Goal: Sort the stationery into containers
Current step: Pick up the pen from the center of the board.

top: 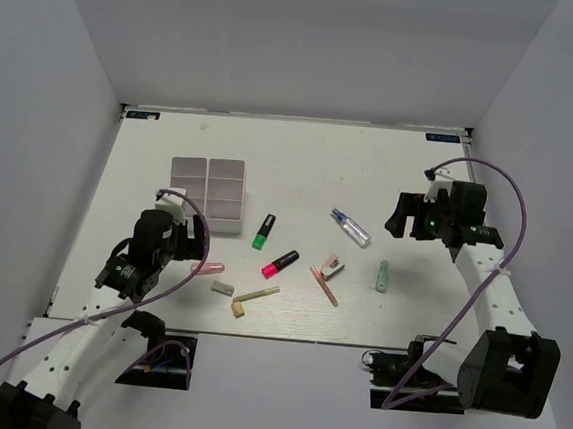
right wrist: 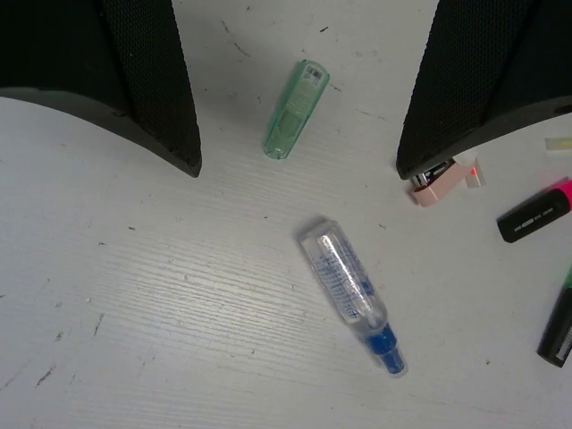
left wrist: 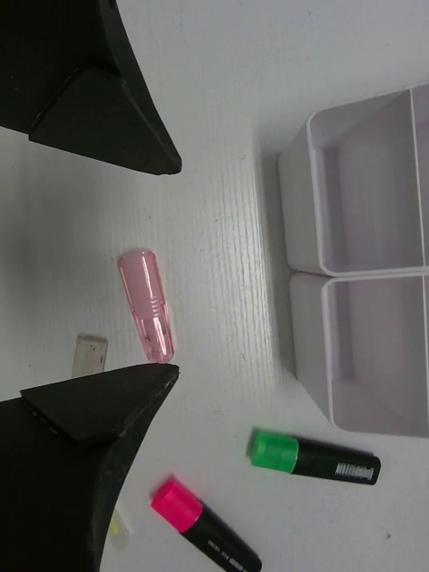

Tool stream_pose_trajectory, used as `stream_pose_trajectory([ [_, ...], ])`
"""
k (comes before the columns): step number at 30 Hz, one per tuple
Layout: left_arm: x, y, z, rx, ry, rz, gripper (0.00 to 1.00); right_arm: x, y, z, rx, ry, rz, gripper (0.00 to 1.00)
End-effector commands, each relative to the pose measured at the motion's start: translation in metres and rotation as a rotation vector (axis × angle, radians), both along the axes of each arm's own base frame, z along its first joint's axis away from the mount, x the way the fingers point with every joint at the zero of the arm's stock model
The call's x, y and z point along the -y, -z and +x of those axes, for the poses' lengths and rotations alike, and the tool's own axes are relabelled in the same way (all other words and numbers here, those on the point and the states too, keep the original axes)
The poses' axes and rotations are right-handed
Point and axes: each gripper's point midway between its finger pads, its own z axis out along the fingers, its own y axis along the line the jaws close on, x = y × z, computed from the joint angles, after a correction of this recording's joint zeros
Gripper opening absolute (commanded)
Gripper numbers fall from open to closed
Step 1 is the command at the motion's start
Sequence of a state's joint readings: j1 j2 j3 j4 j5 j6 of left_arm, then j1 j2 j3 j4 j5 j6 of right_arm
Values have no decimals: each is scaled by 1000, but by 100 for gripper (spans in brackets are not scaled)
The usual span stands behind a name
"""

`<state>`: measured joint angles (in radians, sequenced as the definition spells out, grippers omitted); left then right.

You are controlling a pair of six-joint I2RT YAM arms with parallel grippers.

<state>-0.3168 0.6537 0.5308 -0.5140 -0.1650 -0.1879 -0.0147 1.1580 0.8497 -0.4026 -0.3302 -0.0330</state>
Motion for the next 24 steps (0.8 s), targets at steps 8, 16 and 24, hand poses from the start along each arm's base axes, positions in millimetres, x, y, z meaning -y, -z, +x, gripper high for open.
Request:
stream_pose_trajectory([
  [8,30,-14,0,10,143,-91,80,-18,-24,-18,112,-191,10,91],
  [16,102,-37,1,-159,407,-151,1,1,-28,-16,111,-144,-97,91],
  [24,176,-46,24,-289,630,199,89,-16,-24,-26,57,-243,-28,5],
])
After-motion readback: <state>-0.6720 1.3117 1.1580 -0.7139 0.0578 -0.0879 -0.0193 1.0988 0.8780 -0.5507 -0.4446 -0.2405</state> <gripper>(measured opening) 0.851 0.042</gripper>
